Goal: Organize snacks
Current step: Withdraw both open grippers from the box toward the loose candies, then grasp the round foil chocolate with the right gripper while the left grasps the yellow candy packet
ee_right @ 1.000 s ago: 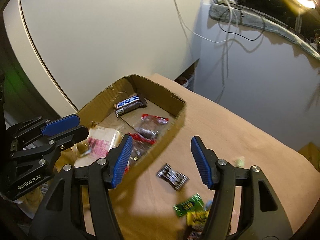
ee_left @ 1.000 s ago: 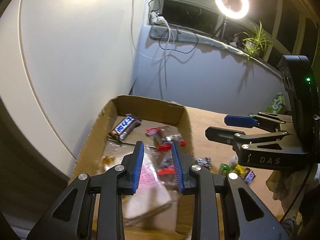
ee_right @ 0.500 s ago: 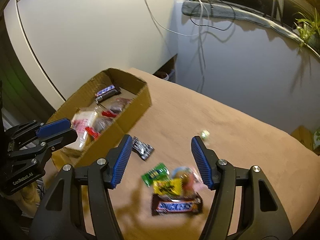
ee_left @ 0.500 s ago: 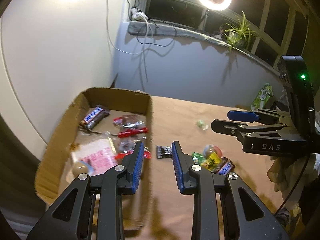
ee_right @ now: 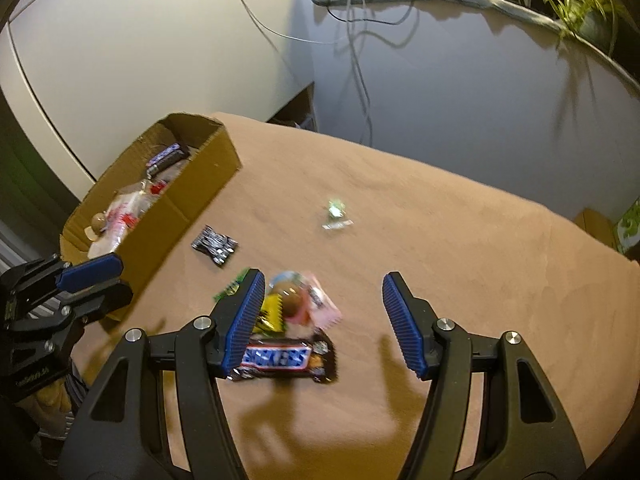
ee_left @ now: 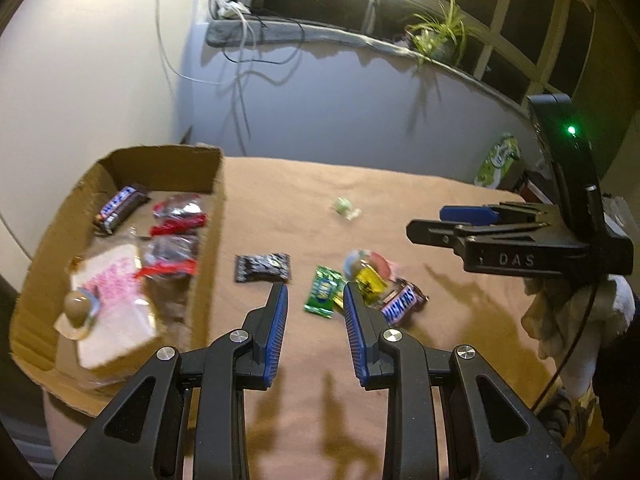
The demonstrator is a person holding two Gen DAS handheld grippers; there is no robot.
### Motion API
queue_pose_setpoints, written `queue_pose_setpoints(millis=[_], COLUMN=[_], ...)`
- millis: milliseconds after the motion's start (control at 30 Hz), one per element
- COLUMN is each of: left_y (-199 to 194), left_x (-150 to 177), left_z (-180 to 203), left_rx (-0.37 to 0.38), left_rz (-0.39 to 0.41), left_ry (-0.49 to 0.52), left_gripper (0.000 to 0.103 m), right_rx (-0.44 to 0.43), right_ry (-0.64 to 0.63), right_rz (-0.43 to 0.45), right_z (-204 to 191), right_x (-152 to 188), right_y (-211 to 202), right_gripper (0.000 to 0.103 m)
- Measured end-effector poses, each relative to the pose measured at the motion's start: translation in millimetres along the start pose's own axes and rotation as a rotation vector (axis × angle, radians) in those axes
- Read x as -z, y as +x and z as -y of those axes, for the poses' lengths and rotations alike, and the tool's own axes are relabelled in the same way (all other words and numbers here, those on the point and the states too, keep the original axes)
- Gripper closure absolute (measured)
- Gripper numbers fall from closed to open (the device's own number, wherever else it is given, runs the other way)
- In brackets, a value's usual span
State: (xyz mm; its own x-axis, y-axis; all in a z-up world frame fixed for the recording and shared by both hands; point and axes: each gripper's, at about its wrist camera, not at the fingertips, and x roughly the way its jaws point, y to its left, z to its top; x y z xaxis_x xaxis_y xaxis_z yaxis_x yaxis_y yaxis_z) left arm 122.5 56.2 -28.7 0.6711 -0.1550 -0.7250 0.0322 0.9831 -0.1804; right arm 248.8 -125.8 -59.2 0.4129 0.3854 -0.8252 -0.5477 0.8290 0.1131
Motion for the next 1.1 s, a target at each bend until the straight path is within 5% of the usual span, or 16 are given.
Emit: queue_pose_setpoints(millis=[433, 1100], left_y=[33.3, 72.7], left_x=[1.2, 3.8], left_z=[18.6, 33.5], left_rx=[0.013, 0.044], left_rz=[-0.061, -0.133], left_ry=[0.063, 0.148], left_gripper=[0.076, 0.076], right_rx=[-0.044, -0.147], right_ry=[-0.005, -0.014], right_rz=[-0.048, -0.117], right_z=[7.3, 5.8], right_x=[18.0, 19.0], right_y=[22.5, 61.3], right_gripper=[0.04, 0.086])
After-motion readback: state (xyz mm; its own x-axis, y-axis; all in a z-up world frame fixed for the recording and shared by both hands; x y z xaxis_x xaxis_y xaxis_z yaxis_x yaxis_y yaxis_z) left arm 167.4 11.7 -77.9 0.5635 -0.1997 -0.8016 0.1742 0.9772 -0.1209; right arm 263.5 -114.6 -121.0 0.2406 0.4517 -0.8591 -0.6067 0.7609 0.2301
